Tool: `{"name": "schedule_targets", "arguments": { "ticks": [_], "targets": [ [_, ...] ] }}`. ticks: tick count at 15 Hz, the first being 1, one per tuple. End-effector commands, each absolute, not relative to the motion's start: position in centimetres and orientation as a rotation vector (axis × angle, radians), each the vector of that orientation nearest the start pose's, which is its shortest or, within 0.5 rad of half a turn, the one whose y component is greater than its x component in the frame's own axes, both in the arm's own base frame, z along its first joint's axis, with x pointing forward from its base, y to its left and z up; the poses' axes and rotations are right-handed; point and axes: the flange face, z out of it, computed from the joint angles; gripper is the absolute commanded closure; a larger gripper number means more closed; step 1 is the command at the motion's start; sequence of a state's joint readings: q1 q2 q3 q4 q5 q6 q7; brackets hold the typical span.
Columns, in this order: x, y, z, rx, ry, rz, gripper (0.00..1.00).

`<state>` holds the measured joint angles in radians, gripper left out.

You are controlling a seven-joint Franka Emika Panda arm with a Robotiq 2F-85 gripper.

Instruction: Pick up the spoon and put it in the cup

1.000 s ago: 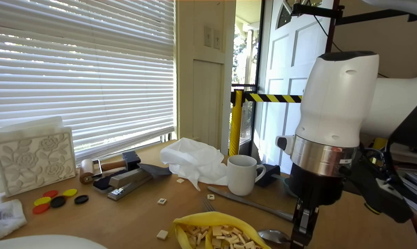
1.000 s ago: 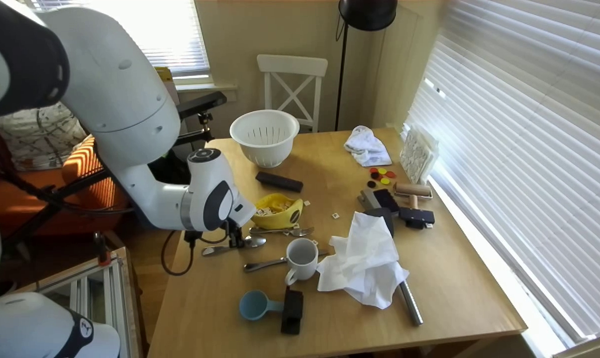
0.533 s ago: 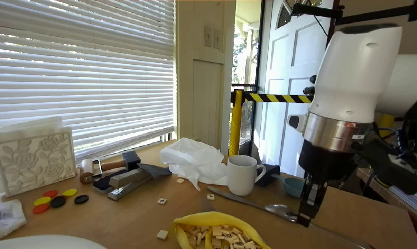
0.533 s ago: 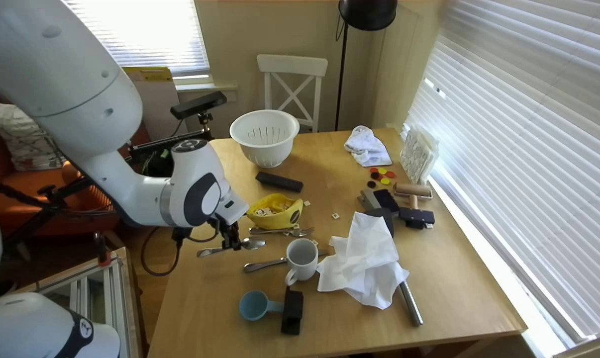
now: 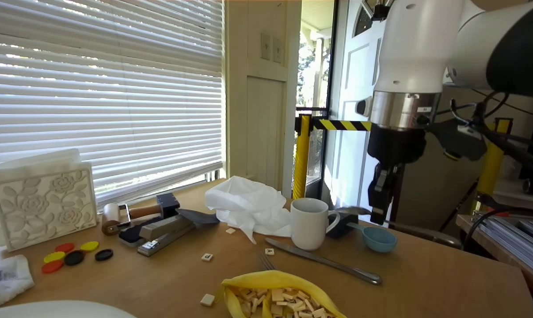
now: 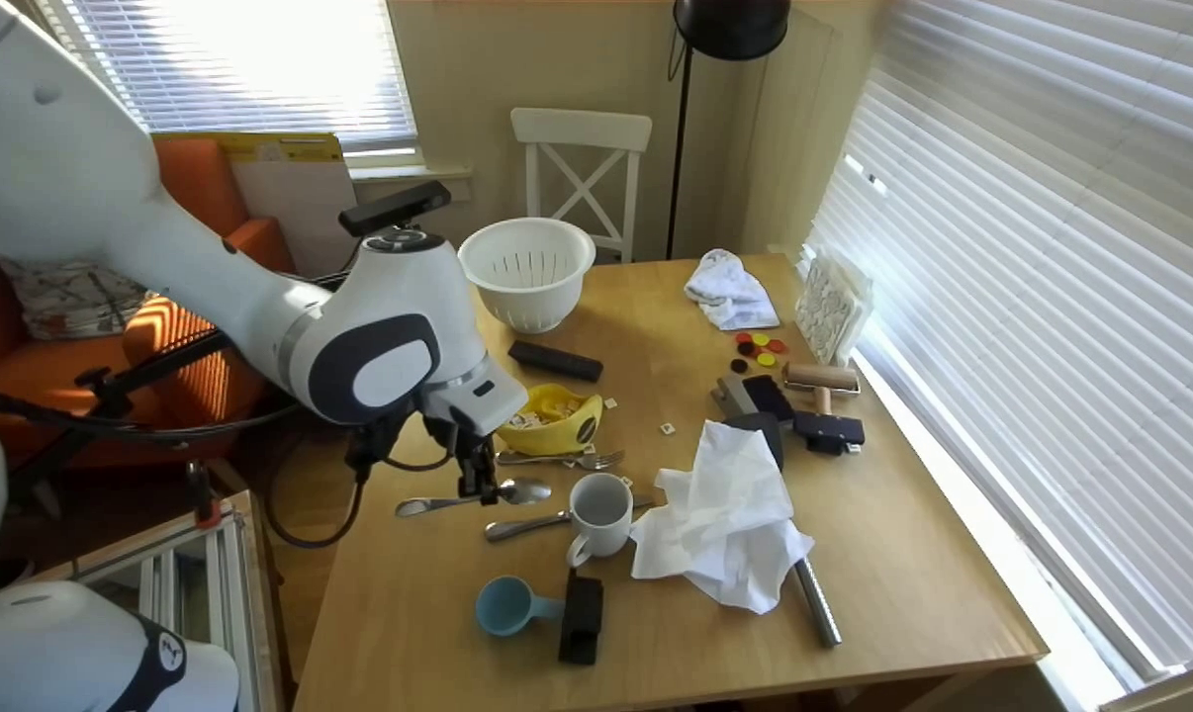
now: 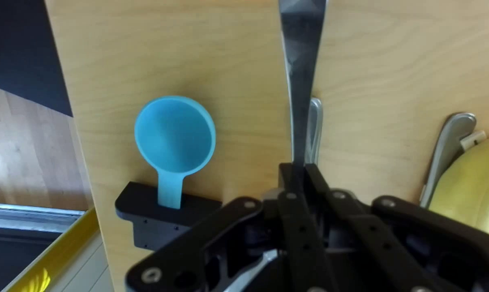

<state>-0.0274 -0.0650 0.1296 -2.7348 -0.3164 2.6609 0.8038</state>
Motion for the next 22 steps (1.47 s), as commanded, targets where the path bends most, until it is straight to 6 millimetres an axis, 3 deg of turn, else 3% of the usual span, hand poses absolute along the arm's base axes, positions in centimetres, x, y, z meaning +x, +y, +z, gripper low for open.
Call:
{"name": "schedule_targets", "arguments": {
  "ticks": [1, 4, 5, 7, 10, 11, 13, 18, 20, 22],
  "targets": [
    [38.9, 3.7, 28.9, -3.186, 0.553, 0.035, 0.98],
    [39.4, 2.4, 33.9, -3.114, 0.32, 0.106, 0.98],
    [39.6, 2.7, 30.6, -3.176, 0.445, 0.087, 0.98],
    [39.8, 2.3, 31.9, -3.169, 0.435, 0.067, 0.92],
    [39.6, 2.7, 30.9, -3.184, 0.427, 0.097, 0.92],
    [39.6, 2.7, 30.7, -3.185, 0.427, 0.104, 0.98],
    [40.5, 1.1, 30.6, -3.228, 0.422, 0.142, 0.98],
    [43.4, -5.1, 31.9, -3.293, 0.328, 0.221, 0.98],
    [45.0, -5.8, 32.0, -3.281, 0.213, 0.24, 0.98],
    [46.7, -5.2, 31.8, -3.255, 0.039, 0.213, 0.98]
  ]
}}
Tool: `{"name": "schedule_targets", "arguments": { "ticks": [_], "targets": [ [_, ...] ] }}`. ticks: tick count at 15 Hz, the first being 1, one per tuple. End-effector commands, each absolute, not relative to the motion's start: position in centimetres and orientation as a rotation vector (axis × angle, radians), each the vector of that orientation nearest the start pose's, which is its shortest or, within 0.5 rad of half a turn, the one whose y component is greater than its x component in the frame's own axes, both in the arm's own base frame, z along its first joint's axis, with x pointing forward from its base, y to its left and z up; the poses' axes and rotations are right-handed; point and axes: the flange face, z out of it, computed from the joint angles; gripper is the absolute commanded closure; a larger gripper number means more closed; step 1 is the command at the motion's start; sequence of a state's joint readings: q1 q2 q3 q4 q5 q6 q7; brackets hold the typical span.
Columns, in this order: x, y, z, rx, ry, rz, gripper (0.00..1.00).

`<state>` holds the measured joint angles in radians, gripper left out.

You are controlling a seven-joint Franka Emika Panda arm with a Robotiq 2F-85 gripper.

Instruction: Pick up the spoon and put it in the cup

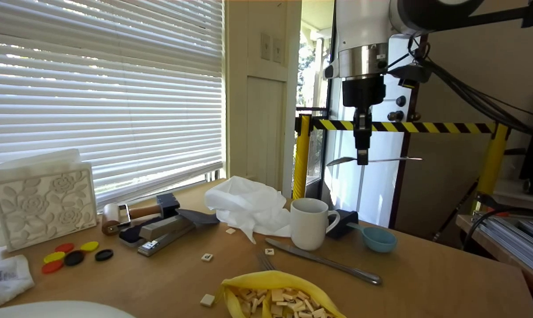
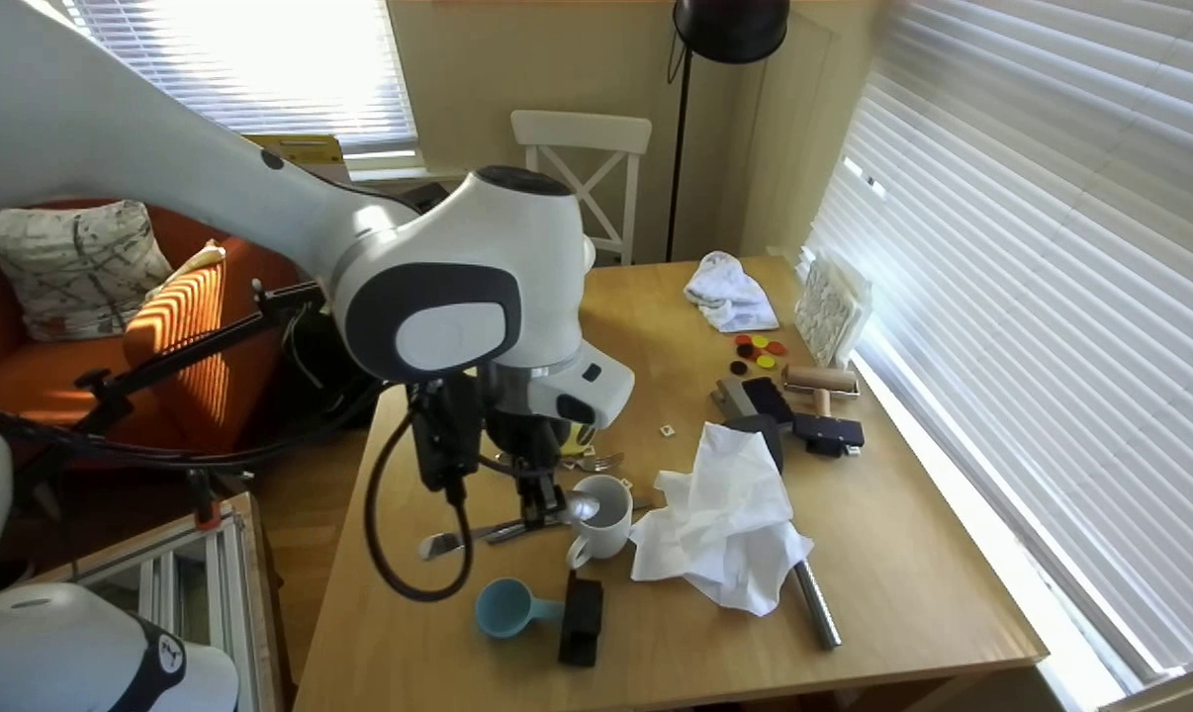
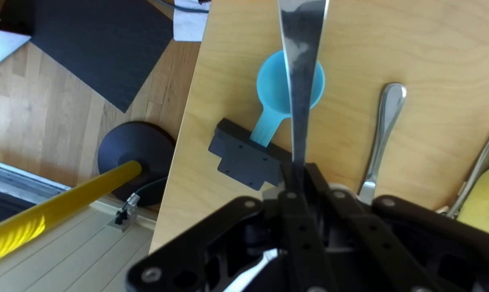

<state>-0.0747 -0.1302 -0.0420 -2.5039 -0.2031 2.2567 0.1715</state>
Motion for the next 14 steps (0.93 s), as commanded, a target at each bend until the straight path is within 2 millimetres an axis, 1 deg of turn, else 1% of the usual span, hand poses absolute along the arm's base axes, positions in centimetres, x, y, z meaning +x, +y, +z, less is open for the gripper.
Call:
{"name": "schedule_targets", "arguments": {
  "ticks": [1, 3, 5, 6, 8, 11, 12, 14],
  "targets": [
    [47.5, -4.5, 31.7, -3.238, -0.059, 0.203, 0.98],
    [48.4, -3.3, 31.2, -3.21, -0.196, 0.242, 0.98],
    [48.7, -2.2, 29.8, -3.163, -0.277, 0.313, 0.98],
    [48.8, -1.9, 28.9, -3.151, -0.278, 0.365, 0.98],
    [49.3, -2.0, 27.4, -3.161, -0.227, 0.472, 0.98],
    [50.0, -2.7, 26.3, -3.156, -0.191, 0.598, 0.98],
    [48.7, -2.4, 26.7, -3.162, -0.224, 0.521, 0.92],
    [49.3, -2.6, 26.2, -3.156, -0.213, 0.56, 0.92]
  ]
}}
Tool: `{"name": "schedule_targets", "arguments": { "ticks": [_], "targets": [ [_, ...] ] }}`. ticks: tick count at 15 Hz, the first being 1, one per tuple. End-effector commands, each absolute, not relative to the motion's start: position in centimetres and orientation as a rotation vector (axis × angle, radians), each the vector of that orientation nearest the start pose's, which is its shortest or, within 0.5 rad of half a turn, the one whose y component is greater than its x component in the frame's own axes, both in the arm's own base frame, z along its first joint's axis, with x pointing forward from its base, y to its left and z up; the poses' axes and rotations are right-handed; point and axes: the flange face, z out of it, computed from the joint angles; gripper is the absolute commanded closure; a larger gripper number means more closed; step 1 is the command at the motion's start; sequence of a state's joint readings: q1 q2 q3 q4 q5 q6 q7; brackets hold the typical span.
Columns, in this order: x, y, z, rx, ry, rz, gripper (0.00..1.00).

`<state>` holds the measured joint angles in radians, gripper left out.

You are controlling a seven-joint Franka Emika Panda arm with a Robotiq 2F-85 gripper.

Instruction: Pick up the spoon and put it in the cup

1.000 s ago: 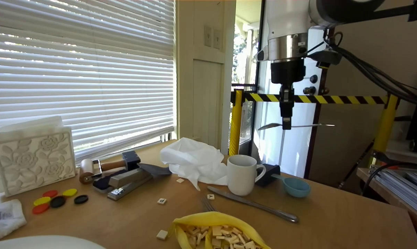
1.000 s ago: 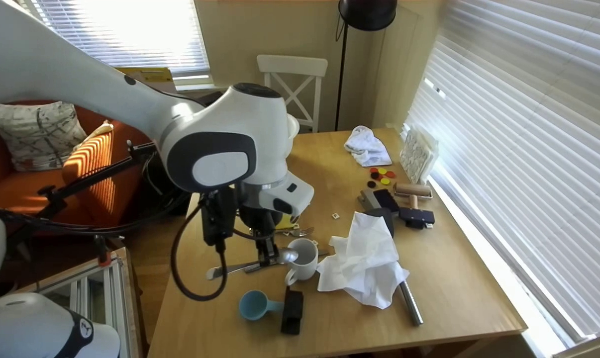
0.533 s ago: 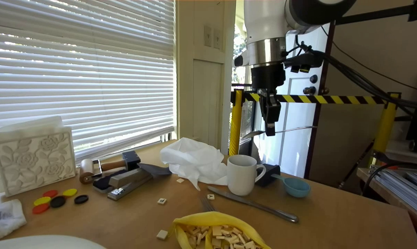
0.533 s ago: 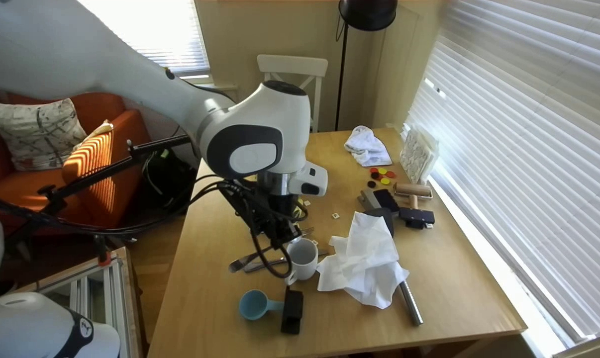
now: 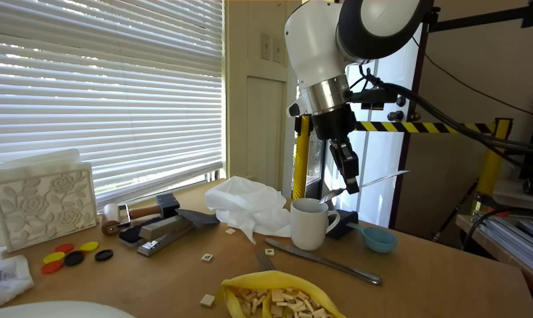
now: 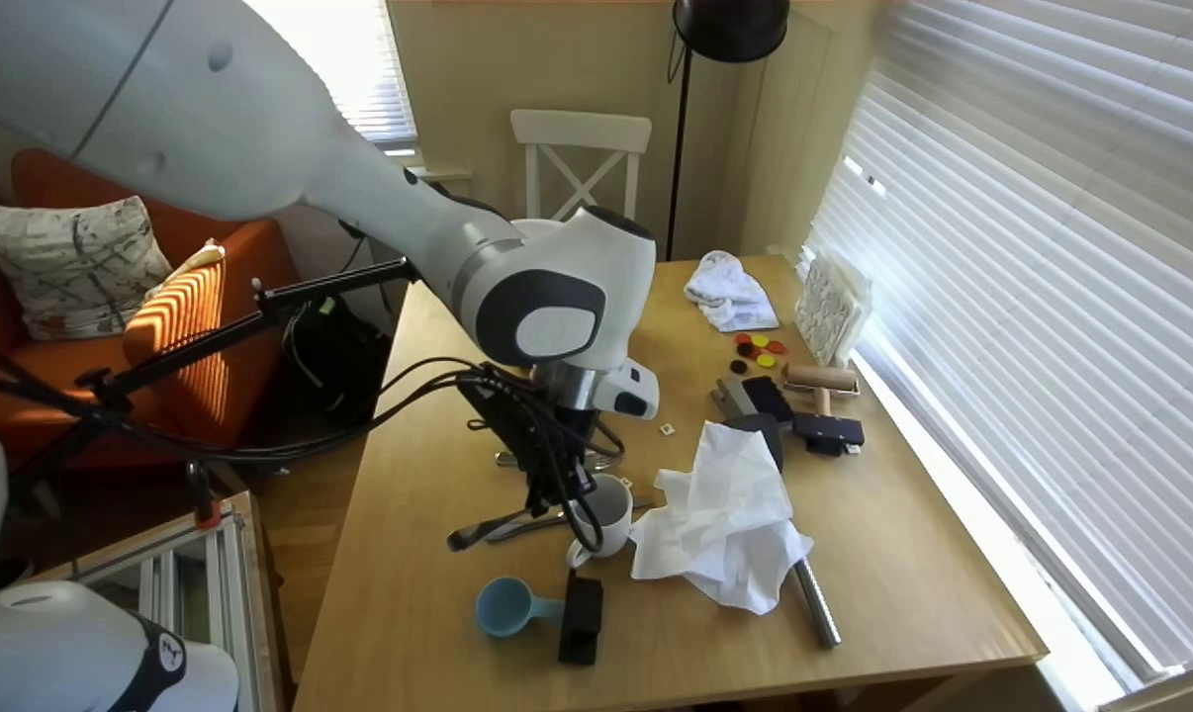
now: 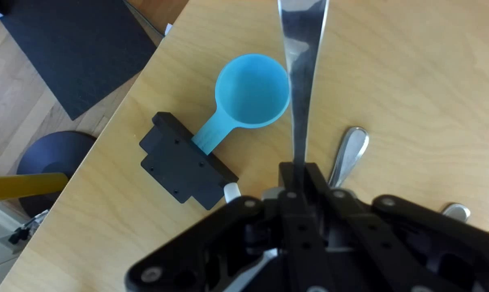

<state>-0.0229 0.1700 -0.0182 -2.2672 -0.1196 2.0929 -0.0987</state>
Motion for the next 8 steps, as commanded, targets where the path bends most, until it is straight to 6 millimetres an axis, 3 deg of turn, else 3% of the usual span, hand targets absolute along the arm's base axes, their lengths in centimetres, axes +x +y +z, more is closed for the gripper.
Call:
{"name": "schedule_targets", "arguments": {
  "ticks": [1, 3, 4, 8],
  "targets": [
    [49.5, -2.6, 26.0, -3.155, -0.212, 0.566, 0.92],
    [49.6, -2.7, 26.0, -3.155, -0.21, 0.57, 0.92],
    [49.6, -2.7, 26.1, -3.155, -0.21, 0.57, 0.98],
    [50.8, -3.3, 25.5, -3.134, -0.304, 0.602, 0.98]
  ]
}}
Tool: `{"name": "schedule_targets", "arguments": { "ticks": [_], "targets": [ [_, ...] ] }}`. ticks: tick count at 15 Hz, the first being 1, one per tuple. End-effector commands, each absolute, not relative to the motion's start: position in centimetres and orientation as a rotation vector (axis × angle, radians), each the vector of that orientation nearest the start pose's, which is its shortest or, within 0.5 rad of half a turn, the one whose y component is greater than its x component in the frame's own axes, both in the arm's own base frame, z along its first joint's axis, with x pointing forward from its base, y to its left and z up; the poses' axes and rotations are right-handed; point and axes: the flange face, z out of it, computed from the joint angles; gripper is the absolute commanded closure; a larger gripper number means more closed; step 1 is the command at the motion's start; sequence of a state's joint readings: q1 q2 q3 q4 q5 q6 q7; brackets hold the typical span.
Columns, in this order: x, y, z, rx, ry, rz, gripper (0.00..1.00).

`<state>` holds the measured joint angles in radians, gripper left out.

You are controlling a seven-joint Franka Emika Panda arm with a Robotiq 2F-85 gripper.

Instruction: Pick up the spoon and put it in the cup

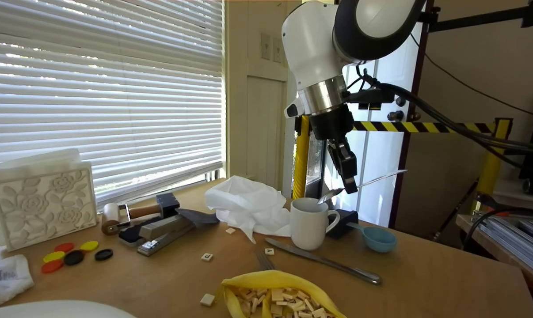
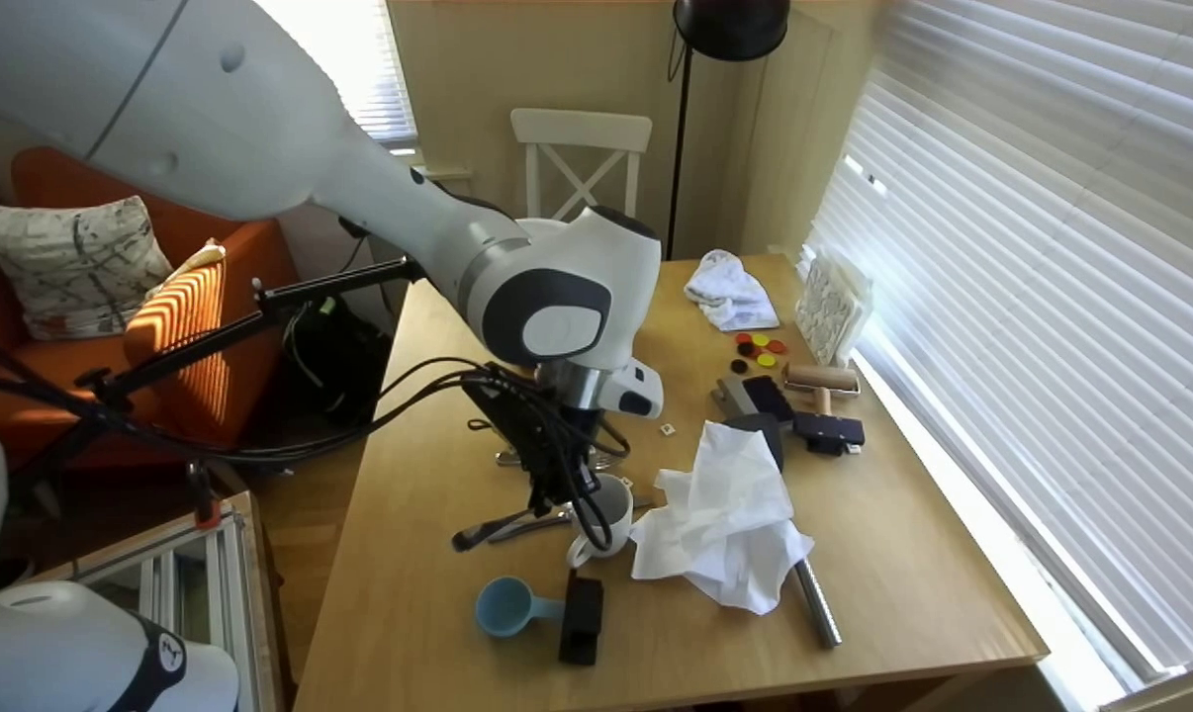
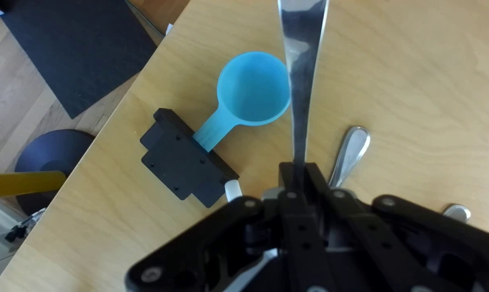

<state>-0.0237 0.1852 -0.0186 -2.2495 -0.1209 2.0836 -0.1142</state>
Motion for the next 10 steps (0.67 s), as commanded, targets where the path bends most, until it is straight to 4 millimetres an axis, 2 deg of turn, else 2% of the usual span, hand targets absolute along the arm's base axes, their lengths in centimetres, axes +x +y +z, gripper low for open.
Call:
{"name": "schedule_targets", "arguments": {
  "ticks": [1, 5, 10],
  "targets": [
    [51.0, -3.4, 25.4, -3.13, -0.323, 0.608, 0.98],
    [52.0, -4.2, 24.7, -3.096, -0.394, 0.684, 0.98],
    [53.7, -5.2, 24.9, -3.072, -0.437, 0.791, 0.98]
  ]
}}
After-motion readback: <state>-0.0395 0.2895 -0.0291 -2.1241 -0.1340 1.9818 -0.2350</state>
